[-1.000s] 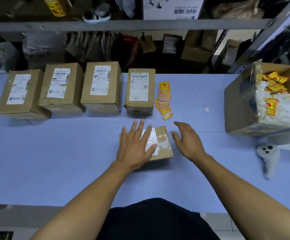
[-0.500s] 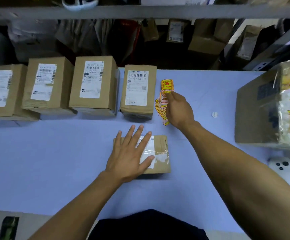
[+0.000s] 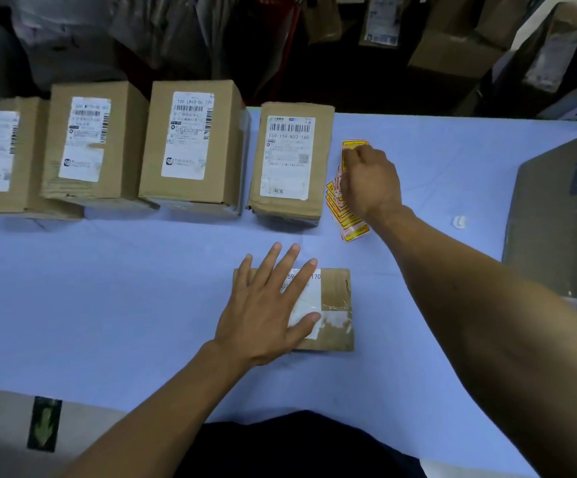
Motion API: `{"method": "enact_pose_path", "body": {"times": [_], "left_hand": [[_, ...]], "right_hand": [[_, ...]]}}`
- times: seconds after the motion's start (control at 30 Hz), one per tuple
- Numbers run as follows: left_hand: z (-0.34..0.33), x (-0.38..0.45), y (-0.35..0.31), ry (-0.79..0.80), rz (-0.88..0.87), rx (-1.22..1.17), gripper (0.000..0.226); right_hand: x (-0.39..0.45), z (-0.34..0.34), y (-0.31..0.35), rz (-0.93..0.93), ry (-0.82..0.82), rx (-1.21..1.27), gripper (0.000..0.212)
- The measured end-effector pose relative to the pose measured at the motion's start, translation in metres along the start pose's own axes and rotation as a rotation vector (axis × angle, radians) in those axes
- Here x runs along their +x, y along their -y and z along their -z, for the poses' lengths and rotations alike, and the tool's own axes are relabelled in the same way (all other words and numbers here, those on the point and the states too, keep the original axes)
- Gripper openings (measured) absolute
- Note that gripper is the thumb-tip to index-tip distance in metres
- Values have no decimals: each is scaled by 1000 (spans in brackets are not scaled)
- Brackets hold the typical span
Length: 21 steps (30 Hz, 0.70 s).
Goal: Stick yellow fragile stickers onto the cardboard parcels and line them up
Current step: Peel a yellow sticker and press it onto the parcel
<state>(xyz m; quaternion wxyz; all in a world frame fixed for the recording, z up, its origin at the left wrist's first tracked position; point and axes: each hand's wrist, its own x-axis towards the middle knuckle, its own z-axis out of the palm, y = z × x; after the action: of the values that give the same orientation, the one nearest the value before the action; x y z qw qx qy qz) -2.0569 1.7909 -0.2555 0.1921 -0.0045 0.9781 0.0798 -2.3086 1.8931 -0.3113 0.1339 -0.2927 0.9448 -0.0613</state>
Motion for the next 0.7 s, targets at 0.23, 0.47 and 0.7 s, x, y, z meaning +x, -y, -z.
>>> {"method": "enact_pose_path", "body": {"times": [0.23, 0.47, 0.7], "left_hand": [[2, -1, -1, -15, 0, -5, 70], [0, -2, -2, -42, 1, -21, 69], [-1, -4, -3, -47, 8, 20, 70]], "right_hand": [[-12, 3, 0, 105, -26, -139, 20], [-23, 8, -2, 111, -81, -144, 19], [-47, 20, -4, -80, -243, 57, 21]]}}
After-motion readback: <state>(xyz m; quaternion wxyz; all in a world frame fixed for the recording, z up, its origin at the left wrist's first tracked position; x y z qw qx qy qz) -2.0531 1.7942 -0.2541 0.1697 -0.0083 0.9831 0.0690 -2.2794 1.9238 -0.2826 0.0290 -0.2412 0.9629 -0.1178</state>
